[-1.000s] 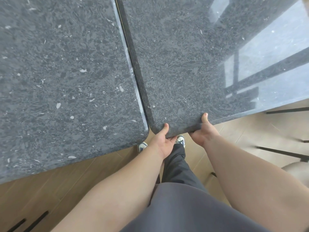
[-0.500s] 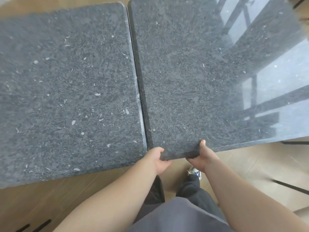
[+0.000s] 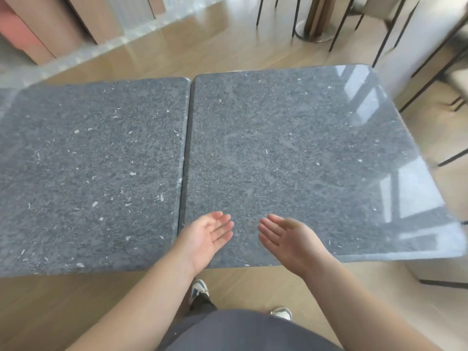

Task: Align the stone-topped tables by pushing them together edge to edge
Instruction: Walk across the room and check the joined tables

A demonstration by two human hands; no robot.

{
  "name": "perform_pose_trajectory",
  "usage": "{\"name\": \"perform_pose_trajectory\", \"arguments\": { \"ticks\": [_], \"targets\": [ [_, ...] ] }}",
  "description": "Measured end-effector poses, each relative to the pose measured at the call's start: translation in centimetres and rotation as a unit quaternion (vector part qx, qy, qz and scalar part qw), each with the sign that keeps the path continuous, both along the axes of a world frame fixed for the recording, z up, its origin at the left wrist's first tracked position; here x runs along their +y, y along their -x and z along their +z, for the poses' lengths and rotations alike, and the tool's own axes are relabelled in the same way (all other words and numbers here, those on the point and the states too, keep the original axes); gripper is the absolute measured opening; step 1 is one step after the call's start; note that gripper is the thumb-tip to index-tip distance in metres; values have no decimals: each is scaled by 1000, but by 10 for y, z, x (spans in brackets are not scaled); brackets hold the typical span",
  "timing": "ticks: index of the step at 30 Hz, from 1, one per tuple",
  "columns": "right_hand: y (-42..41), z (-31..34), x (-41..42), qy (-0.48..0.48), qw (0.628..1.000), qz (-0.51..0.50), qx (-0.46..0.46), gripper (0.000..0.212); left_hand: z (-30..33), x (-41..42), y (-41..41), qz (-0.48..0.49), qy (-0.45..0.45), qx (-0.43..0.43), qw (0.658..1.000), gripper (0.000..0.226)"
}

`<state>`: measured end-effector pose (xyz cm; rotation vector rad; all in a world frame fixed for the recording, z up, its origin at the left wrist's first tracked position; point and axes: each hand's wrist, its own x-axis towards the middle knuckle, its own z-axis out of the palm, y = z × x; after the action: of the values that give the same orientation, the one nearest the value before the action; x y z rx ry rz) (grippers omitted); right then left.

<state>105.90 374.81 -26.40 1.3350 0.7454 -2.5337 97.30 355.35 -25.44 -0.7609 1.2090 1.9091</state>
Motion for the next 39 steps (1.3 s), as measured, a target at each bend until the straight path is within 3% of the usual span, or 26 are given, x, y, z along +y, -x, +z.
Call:
{"name": "perform_pose_trajectory", "arguments": {
  "ticks": [8,18,24,39],
  "targets": [
    [-90,56,127,-69,992,-99,38,23,53,137,-57,-156,-51,128,978,27],
    [-194,87,251,-152,948,-273,66,16,71,304,-86,-357,-53,252,898,25],
    [-215,101,321,-268,919,-288,28,26,57,391,-79,-396,-79,283,870,20],
    [-280,101,495,-371,873,-316,27,30,67,600,-125,-468,-65,326,819,23]
  ]
}}
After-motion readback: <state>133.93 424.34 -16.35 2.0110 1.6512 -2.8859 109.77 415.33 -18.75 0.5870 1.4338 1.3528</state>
